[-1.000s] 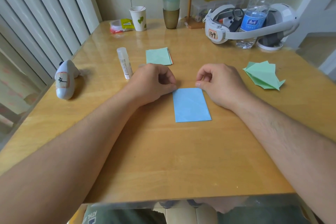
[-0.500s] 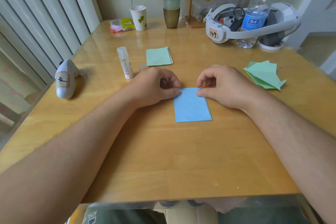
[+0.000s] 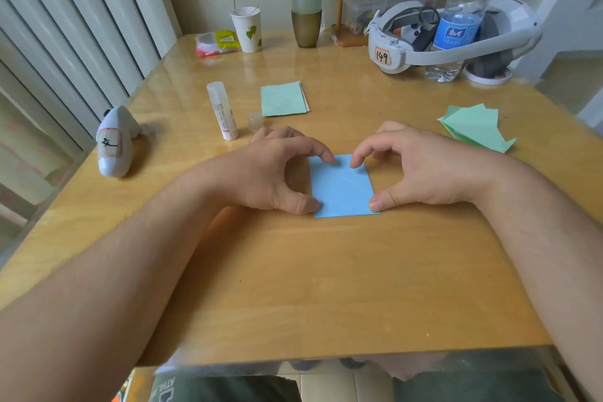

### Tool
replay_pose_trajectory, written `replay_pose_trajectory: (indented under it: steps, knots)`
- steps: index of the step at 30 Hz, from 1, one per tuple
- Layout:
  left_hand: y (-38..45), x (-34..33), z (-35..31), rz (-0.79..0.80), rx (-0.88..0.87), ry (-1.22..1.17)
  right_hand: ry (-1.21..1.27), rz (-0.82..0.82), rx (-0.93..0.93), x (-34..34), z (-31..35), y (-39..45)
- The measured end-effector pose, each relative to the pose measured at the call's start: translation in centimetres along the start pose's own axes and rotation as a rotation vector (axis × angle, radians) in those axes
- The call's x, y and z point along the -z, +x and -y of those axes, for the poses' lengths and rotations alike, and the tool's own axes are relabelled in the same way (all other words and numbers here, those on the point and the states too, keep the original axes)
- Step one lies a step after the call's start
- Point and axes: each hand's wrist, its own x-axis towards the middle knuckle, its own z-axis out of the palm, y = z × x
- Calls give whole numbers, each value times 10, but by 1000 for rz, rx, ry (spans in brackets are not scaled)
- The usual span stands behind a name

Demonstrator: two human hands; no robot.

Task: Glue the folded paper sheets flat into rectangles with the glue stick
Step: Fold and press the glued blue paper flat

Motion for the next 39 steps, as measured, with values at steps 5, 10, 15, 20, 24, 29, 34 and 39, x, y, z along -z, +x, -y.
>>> replay_pose_trajectory:
  steps: [5, 10, 15, 20, 24, 29, 34, 39]
  knots:
    - [-2, 1, -1, 48, -4, 14, 3, 48, 15, 1, -2, -2]
    - [8, -3, 6, -110, 21, -24, 106, -296, 16, -5, -16, 16]
    - [18, -8, 9, -239, 34, 8, -98, -328, -51, -20, -11, 27]
    - [23, -12, 8, -283, 36, 11, -160, -393, -56, -24, -1, 28]
    - [24, -14, 7, -295, 25, 19, 293, -580, -111, -19, 13, 30]
    - [26, -15, 7, -305, 13, 16, 982, -492, -188, -2, 25, 24]
    - [28, -16, 7, -306, 4, 19, 1141, -427, -119, 0, 25, 19]
    - [28, -18, 7, -303, -7, 18, 1163, -395, -102, -3, 29, 19]
